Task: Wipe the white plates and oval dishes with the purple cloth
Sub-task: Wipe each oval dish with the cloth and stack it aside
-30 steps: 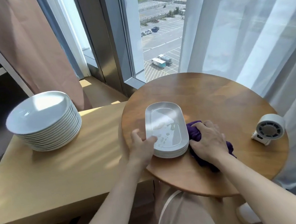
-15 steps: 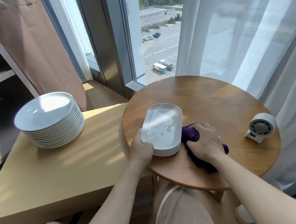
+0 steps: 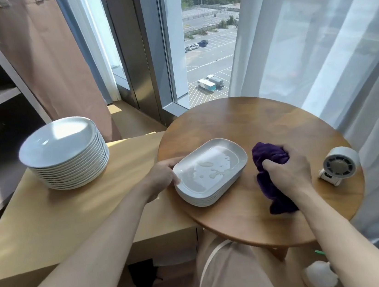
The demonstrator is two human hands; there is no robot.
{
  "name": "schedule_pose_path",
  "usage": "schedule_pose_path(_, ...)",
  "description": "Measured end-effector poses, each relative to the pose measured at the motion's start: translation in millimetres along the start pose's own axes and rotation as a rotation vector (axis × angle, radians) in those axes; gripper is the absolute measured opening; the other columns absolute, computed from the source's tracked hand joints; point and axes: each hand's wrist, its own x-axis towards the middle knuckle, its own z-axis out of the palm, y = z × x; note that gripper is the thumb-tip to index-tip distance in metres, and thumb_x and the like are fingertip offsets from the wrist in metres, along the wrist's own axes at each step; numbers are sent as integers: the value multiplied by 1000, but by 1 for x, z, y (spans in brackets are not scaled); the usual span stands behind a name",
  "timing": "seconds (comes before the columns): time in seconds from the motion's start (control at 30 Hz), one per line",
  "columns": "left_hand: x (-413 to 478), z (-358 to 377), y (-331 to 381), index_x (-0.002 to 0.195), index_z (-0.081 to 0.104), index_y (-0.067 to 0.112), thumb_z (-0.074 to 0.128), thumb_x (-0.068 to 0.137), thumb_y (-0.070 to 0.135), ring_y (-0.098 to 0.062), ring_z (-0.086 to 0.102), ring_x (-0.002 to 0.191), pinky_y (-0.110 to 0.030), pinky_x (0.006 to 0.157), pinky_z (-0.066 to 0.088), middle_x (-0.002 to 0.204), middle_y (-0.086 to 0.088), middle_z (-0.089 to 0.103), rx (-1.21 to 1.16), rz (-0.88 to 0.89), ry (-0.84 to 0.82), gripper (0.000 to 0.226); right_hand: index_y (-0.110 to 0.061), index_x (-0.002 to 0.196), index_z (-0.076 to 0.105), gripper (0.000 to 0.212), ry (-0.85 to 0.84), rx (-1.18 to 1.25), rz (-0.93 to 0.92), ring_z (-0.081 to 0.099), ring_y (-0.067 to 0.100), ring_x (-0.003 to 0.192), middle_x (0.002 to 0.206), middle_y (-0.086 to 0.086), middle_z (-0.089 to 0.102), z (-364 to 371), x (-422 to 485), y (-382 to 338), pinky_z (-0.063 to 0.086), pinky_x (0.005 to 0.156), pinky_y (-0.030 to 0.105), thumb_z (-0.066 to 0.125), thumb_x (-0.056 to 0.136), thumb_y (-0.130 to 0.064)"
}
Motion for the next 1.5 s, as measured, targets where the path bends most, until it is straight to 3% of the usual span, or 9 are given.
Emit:
schedule_pose_path(0.13, -2, 14, -7, 157, 34, 17, 68, 92, 7, -24, 48, 133, -32, 104, 43, 151, -9, 45, -87, 27, 153, 74, -41, 104, 65, 39, -27, 76, -82, 63, 5, 91, 100, -13, 68, 1, -7, -20, 49, 77, 28, 69, 71, -22)
schedule_pose_path(0.27, -25, 41, -26, 162, 10, 28, 87, 53, 69, -12, 31, 146, -40, 120, 32, 160, 9, 26, 84, 76, 227, 139, -52, 101, 60, 37, -123, 14, -212, 57, -10, 96, 110, -27, 57, 19, -9, -35, 43, 75, 14, 64, 71, -30)
schedule_pose_path(0.4, -29, 54, -44, 162, -1, 29, 97, 54, 53, -6, 26, 146, -30, 120, 28, 159, 17, 19, 168, 137, 258, 148, -42, 116, 60, 32, -279, -325, -268, 45, 16, 120, 120, -20, 45, 43, -4, -35, 40, 101, 37, 67, 85, -49)
schedule_pose_path(0.6, -23, 58, -58, 149, 11, 43, 97, 60, 44, 0, 37, 131, 7, 90, 24, 145, 15, 34, 107, 275, 307, 124, -38, 108, 58, 30, -448, -648, -311, 39, 21, 117, 114, -15, 45, 49, 0, -51, 28, 91, 40, 55, 82, -51)
schedule_pose_path(0.77, -21, 60, -62, 124, 11, 72, 91, 45, 69, 23, 40, 119, 5, 87, 33, 131, 36, 39, 45, 310, 345, 113, -42, 104, 56, 35, -636, -683, -386, 40, 17, 111, 109, -19, 48, 54, -10, -69, 36, 90, 42, 53, 69, -44)
schedule_pose_path(0.9, -16, 60, -68, 146, 14, 49, 94, 45, 54, 6, 50, 125, -18, 102, 44, 139, 22, 48, -23, 261, 287, 129, -41, 103, 64, 34, -771, -618, -461, 41, 18, 107, 103, -17, 47, 74, -26, -79, 39, 88, 41, 58, 74, -23)
schedule_pose_path(1.03, -14, 55, -66, 150, 7, 51, 96, 44, 48, -7, 55, 127, -34, 109, 47, 141, 12, 53, -44, 214, 253, 138, -37, 112, 68, 47, -861, -613, -472, 41, 21, 112, 118, -17, 50, 91, -26, -94, 40, 99, 51, 55, 76, -9)
schedule_pose_path(1.2, -12, 57, -67, 145, 23, 50, 101, 49, 30, -3, 56, 126, -29, 107, 48, 141, 12, 55, -69, 285, 281, 126, -39, 119, 66, 46, -802, -572, -523, 42, 21, 112, 122, -17, 48, 106, -25, -92, 43, 97, 49, 58, 80, -15)
schedule_pose_path(1.5, -20, 61, -56, 130, 22, 67, 95, 44, 68, 11, 49, 124, 0, 90, 39, 136, 25, 49, -6, 338, 348, 113, -37, 117, 60, 31, -504, -672, -467, 46, 28, 114, 122, -7, 47, 115, -1, -79, 43, 91, 46, 53, 88, -29)
